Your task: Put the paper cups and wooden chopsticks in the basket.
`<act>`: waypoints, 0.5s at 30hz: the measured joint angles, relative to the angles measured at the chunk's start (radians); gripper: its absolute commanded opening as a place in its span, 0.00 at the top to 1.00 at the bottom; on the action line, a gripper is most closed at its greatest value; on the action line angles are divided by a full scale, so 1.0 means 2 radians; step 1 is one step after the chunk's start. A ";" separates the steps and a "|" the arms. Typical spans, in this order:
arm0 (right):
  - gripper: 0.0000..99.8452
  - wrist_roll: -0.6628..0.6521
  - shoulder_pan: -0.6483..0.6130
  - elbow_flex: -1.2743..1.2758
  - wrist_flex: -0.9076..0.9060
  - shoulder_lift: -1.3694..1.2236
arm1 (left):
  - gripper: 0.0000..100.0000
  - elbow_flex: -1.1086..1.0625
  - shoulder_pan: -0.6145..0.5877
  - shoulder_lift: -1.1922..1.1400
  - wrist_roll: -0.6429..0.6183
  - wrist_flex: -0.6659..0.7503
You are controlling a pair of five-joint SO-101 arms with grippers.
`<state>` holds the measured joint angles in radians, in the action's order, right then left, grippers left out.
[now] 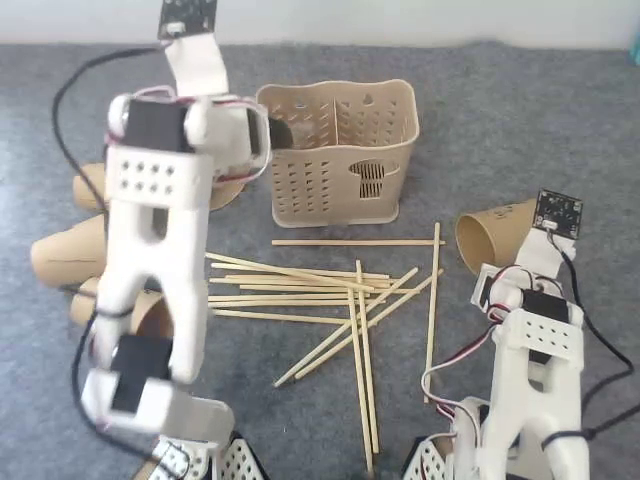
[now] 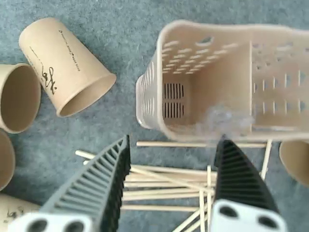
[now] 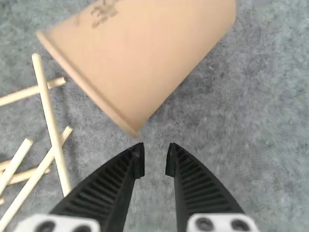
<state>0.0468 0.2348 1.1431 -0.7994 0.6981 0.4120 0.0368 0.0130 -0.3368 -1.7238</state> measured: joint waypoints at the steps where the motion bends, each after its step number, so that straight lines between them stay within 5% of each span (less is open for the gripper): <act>1: 0.90 0.000 0.000 0.000 -0.012 0.013 | 0.73 -0.017 0.001 0.021 0.004 0.000; 10: 0.90 -0.005 -0.023 0.028 -0.132 0.202 | 0.73 -0.197 -0.074 0.180 0.058 0.004; 15: 0.90 -0.028 -0.068 0.028 -0.177 0.307 | 0.74 -0.338 -0.116 0.234 0.065 0.065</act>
<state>-0.0100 0.0997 1.1999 -1.1538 1.3119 -0.2647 -0.1949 0.4810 -0.2064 -1.5934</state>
